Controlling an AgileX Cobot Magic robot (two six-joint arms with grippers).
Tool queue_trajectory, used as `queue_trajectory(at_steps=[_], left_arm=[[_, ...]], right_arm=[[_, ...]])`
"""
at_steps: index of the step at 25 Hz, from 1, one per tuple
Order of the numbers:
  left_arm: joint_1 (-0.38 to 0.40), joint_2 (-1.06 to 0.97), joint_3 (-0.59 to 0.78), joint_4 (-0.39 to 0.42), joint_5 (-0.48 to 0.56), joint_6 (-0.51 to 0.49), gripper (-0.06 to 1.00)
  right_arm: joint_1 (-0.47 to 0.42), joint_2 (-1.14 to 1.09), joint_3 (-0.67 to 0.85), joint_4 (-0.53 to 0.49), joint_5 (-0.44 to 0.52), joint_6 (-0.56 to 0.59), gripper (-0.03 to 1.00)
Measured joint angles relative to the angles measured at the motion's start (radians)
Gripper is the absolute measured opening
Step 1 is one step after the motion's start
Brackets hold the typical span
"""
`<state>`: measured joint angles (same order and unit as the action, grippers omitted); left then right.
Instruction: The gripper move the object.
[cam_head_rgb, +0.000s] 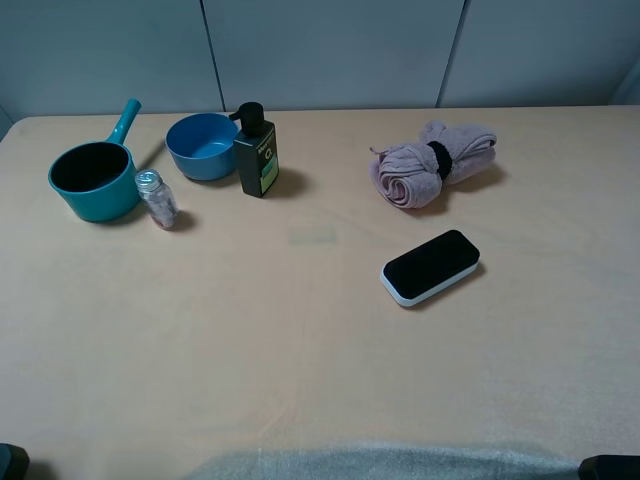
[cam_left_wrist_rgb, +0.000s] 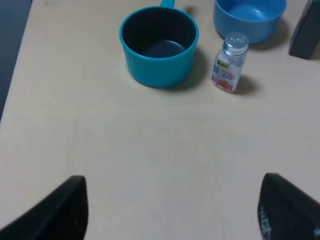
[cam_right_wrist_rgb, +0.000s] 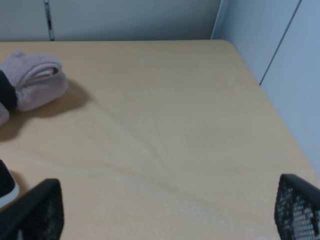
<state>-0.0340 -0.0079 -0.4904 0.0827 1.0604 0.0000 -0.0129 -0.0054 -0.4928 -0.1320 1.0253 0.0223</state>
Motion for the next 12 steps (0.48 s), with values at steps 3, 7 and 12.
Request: queue_trajectory(at_steps=[3,7,12], left_arm=[[0.000,0.000,0.000,0.000,0.000,0.000,0.77],[0.000,0.000,0.000,0.000,0.000,0.000,0.77],[0.000,0.000,0.000,0.000,0.000,0.000,0.77]], right_arm=[[0.000,0.000,0.000,0.000,0.000,0.000,0.64],[0.000,0.000,0.000,0.000,0.000,0.000,0.64],[0.000,0.000,0.000,0.000,0.000,0.000,0.64]])
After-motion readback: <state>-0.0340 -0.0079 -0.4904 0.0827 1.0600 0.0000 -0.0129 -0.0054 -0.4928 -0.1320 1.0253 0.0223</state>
